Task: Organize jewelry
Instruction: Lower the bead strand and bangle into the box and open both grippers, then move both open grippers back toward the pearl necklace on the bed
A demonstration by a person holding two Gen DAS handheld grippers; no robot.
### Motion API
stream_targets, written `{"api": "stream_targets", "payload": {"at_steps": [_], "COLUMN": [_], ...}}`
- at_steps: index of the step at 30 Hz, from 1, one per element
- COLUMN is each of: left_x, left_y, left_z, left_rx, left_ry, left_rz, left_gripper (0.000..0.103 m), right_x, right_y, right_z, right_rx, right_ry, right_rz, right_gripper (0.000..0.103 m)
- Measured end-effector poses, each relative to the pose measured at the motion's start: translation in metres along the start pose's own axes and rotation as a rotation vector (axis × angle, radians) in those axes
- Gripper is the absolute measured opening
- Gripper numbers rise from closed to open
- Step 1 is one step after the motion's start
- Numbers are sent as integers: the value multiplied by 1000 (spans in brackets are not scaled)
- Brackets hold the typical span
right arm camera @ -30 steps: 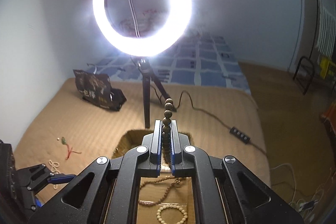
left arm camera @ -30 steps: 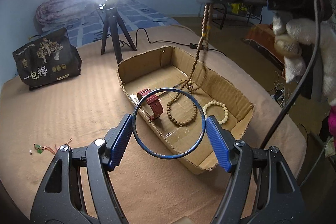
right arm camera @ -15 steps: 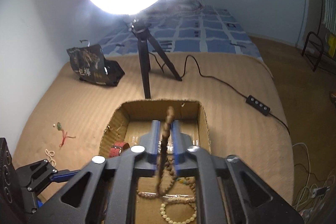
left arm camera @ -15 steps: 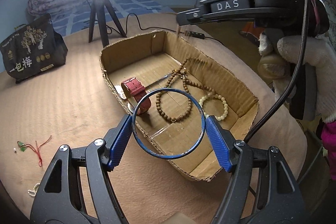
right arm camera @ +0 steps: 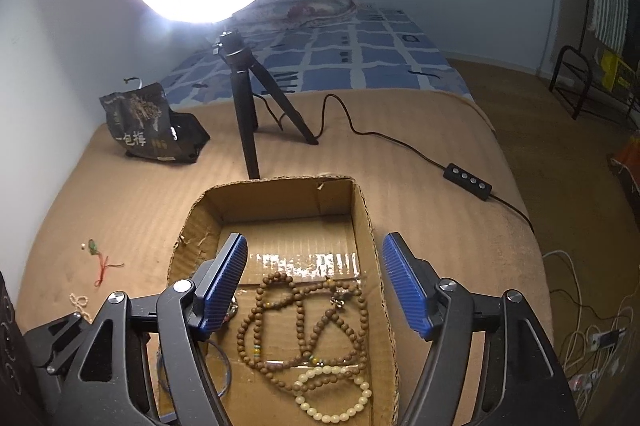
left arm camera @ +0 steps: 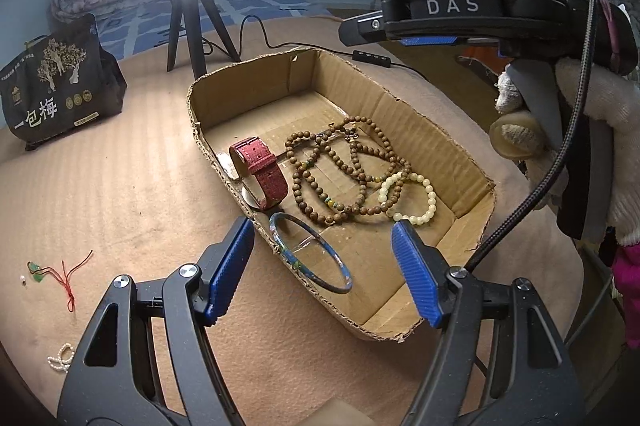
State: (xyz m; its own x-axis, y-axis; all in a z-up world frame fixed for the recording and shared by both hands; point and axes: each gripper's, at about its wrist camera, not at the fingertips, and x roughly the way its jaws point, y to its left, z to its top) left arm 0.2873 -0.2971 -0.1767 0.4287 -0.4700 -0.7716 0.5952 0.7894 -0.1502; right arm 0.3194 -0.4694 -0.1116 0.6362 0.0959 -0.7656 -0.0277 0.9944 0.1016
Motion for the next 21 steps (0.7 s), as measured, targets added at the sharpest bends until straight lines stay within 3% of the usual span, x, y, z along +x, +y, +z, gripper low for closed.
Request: {"api": "stream_targets", "payload": {"at_steps": [16, 21], "left_x": [-37, -62], "left_y": [22, 44], "left_z": [-17, -29], "left_rx": [-1, -24], "left_ry": [-37, -61], "left_rz": [14, 41], "left_gripper": [74, 74], "right_x": [-20, -34], "right_y": [11, 28], "right_z": [-6, -11], "right_rx": [-19, -48], "right_ry": [-28, -68], "right_rz": [-86, -116], "right_gripper": [71, 80]}}
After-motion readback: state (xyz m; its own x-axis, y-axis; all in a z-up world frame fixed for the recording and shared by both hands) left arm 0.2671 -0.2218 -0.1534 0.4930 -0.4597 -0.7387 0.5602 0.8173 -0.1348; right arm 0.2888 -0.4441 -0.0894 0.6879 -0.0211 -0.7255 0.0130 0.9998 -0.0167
